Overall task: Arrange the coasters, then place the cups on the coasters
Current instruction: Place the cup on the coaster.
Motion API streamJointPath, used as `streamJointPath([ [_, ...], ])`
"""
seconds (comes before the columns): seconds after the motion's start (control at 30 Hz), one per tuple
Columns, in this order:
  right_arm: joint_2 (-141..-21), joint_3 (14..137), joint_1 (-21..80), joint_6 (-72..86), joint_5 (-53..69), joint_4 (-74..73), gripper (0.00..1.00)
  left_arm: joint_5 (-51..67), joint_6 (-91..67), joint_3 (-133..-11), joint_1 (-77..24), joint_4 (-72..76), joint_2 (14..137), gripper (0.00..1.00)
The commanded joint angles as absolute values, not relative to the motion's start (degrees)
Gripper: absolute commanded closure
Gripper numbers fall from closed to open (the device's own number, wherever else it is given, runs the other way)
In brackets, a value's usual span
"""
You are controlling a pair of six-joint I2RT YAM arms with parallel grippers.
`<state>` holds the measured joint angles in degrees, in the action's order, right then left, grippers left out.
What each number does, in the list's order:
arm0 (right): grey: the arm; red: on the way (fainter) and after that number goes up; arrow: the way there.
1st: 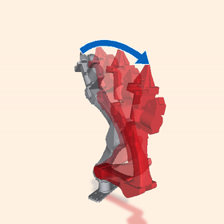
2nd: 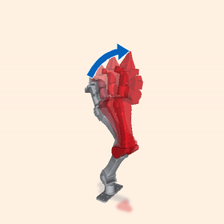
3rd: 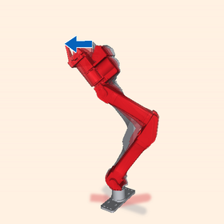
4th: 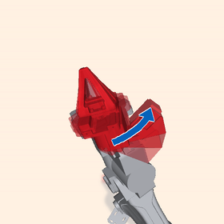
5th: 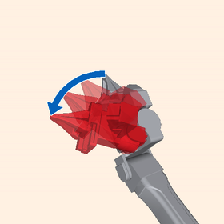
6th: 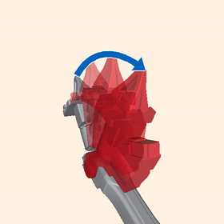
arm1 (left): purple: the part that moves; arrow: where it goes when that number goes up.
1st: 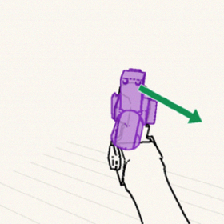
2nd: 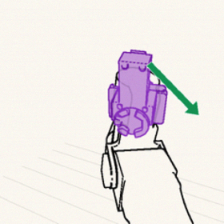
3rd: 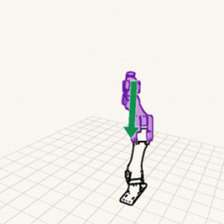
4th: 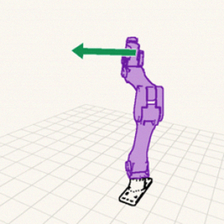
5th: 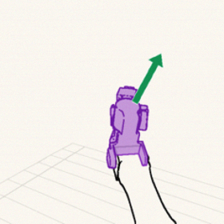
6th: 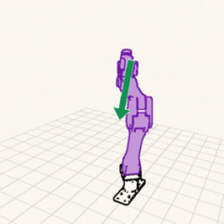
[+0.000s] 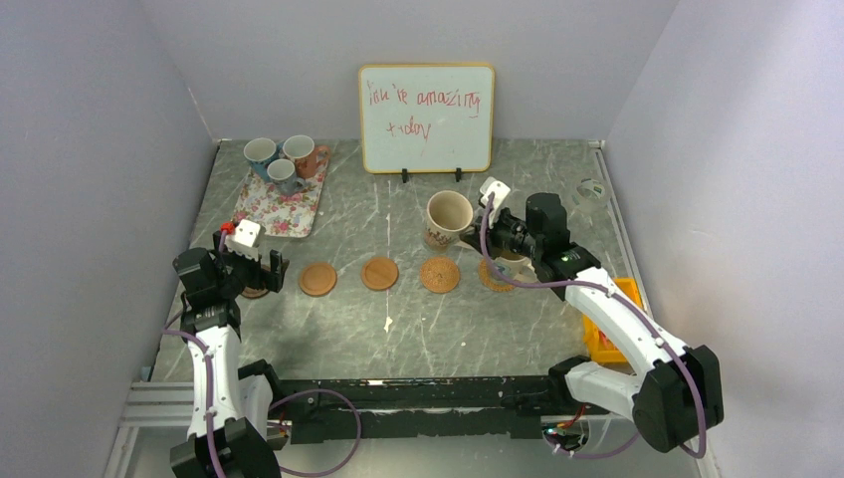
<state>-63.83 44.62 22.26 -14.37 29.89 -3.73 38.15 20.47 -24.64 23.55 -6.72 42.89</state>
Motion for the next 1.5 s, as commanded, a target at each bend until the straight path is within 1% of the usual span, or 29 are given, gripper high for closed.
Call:
streamJointPath([
  [0.0, -64.4, 48.4, 22.2, -16.7, 33.2, 2.4, 1.0, 38.2, 21.3, -24.4, 23.8, -4.7, 42.8, 0.04],
  [0.37, -66.6, 50.5, 22.2, -16.8, 33.3, -2.7, 1.0, 37.3, 19.6, -24.1, 23.8, -2.9, 43.4, 0.04],
  [0.57, -66.3, 48.4, 22.2, -15.0, 31.0, -1.3, 1.0, 35.3, 18.5, -24.5, 23.8, -2.5, 44.9, 0.04],
  [0.87, -68.0, 48.1, 23.3, -17.0, 29.6, -1.2, 1.0, 35.0, 19.8, -22.5, 23.8, -2.5, 39.1, 0.04],
  [1.47, -70.2, 44.7, 24.7, -21.5, 28.9, 1.6, 1.0, 34.3, 19.8, -22.9, 23.9, -2.5, 40.1, 0.04],
])
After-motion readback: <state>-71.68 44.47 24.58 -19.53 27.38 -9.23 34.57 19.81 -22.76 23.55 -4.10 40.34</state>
